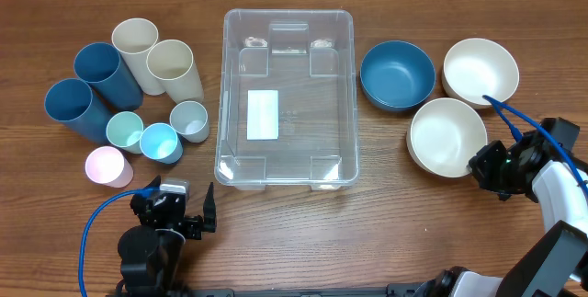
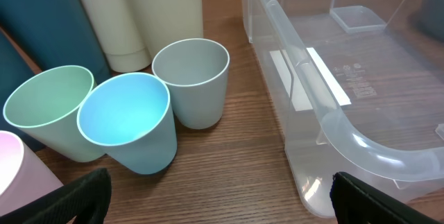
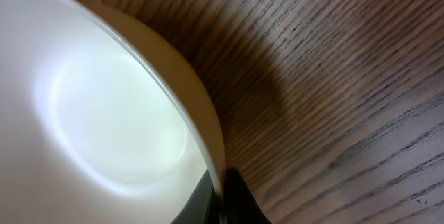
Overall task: Pack container
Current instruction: 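Reach the right gripper to the front cream bowl and grasp its rim, then lift the cream bowl with the right gripper and place it in the bin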
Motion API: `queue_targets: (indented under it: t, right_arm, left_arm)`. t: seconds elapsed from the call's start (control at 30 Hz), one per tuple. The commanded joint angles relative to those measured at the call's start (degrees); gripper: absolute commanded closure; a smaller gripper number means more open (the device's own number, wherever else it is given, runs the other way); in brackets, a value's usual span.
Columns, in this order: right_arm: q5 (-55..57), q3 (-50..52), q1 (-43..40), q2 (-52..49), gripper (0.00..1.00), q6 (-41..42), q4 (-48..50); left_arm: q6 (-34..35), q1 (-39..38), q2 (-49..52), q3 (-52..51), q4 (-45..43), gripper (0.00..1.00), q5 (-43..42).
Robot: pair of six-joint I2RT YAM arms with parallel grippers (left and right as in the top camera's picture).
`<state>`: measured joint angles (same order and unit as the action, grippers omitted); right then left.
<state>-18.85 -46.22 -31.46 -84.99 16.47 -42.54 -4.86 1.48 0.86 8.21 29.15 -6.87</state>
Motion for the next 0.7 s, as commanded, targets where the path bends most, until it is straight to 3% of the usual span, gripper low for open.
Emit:
queue_targets:
  t: [0.0,0.13,0.23,0.37,0.5,0.67]
  right_arm:
    - [-0.55,0.02,-0.07,2.05,0.96,0.11,-1.31]
    - [-2.34,-3.15,0.11,8.90,0.96,-0.26,-6.05]
    - [-2.23,-14.08,3.89,18.36,0.96,-0.15,-15.47]
    - [-0.20,-29.86,13.90,21.97,0.96,2.08,-22.51]
    - [-0.09,-37.42,26.71,20.83,0.96,8.48,-20.61]
    - [3.91,-37.66,44.13,12.39,0.96,11.17,-12.33]
  left_arm:
    - [0.15,-0.39,-0.59,-0.13,0.09,0.00,-0.22]
    - [0.17,-0.39,-0.59,-0.13,0.09,0.00,-0.22]
    - [0.15,-0.39,-0.59,-0.13,0.09,0.00,-0.24]
    - [0.15,-0.39,-0.59,-0.13,0.09,0.00,-0.22]
    - [0.15,-0.39,-0.59,-0.13,0.09,0.00,-0.22]
    - [0.17,-0.39,-0.59,-0.13,0.09,0.00,-0.22]
